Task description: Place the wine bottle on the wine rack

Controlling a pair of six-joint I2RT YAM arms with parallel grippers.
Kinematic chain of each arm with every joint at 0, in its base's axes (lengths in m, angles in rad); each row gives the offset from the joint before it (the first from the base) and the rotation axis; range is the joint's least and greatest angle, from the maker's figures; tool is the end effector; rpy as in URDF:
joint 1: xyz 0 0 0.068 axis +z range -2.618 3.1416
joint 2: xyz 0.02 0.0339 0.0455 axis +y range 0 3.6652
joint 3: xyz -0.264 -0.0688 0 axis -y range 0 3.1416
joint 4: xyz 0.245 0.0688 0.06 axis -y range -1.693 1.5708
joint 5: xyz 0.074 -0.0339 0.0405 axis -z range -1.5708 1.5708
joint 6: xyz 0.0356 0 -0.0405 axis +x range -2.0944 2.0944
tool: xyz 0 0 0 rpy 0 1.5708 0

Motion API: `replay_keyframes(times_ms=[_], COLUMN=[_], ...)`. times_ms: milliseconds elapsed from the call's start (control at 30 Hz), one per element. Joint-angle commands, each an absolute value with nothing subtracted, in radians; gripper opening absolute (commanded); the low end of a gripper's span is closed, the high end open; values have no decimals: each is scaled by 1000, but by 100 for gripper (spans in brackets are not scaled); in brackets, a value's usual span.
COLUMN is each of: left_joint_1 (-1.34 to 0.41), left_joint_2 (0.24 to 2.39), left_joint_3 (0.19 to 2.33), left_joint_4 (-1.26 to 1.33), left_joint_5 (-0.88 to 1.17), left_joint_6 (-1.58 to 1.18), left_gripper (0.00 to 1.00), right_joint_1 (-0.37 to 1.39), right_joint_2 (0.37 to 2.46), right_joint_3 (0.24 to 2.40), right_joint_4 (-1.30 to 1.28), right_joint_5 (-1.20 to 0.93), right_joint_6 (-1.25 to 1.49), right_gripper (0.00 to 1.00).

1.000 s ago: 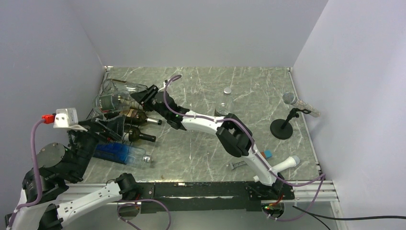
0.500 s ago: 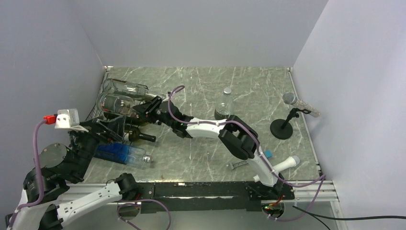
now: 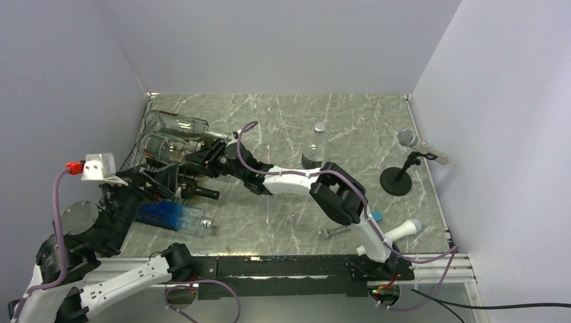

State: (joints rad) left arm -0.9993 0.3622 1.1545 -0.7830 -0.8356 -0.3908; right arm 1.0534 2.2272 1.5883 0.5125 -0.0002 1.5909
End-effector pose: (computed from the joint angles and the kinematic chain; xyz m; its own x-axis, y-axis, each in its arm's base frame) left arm 0.0224 0.0140 0.4245 -0.0574 -0.3831 -0.9219 0.1526 0.9092 -0.3873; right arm 0.2583 0.4539 0.2109 -0.8678 0.4965 0.0200 0.0798 0.0996 0.9918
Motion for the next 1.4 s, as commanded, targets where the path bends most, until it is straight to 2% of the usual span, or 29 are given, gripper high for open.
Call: replay_keyframes(times_ms=[0,67,200,300,433,467,767,1033,1067,1200,1267,1367], left_joint_1=[-1002,-1002,-1002,-1002,-1002,-1003,-1003,-1003,-1003,-1003,-1002,-1002], left_joint_2=[361,362,354,349,350,353,370,400,394,385,393,416], left_joint_3=[1160,1162,1157,1155,1157,1158,1152,1118,1105,1066,1050,1038], left_joint_4=[-761,-767,-758,-736,-727,-729,-675,-607,-588,-570,-567,-571], left_joint_5=[-846,-851,-852,-839,-840,-844,-816,-716,-709,-688,-680,-663], left_joint_6=[-403,-406,-400,-381,-367,-366,-296,-190,-189,-208,-218,-226], left_gripper=[97,97,97,97,97,97,97,97,97,97,97,97], right_joint_1=[1048,1046,1045,1042,1037,1039,1039,1048,1047,1018,993,948], right_joint_2=[2224,2227,2225,2219,2203,2193,2085,1885,1851,1718,1665,1589], right_joint_3=[1606,1604,1589,1591,1575,1564,1492,1271,1248,1192,1217,1267], right_joint_4=[519,510,513,498,506,519,562,711,703,610,483,308], right_joint_5=[-59,-56,-49,-44,-32,-28,-14,47,50,66,78,116], right_joint_6=[1627,1613,1594,1572,1527,1499,1274,1013,989,862,760,617], right_gripper=[41,53,60,69,97,99,100,100,99,87,86,91])
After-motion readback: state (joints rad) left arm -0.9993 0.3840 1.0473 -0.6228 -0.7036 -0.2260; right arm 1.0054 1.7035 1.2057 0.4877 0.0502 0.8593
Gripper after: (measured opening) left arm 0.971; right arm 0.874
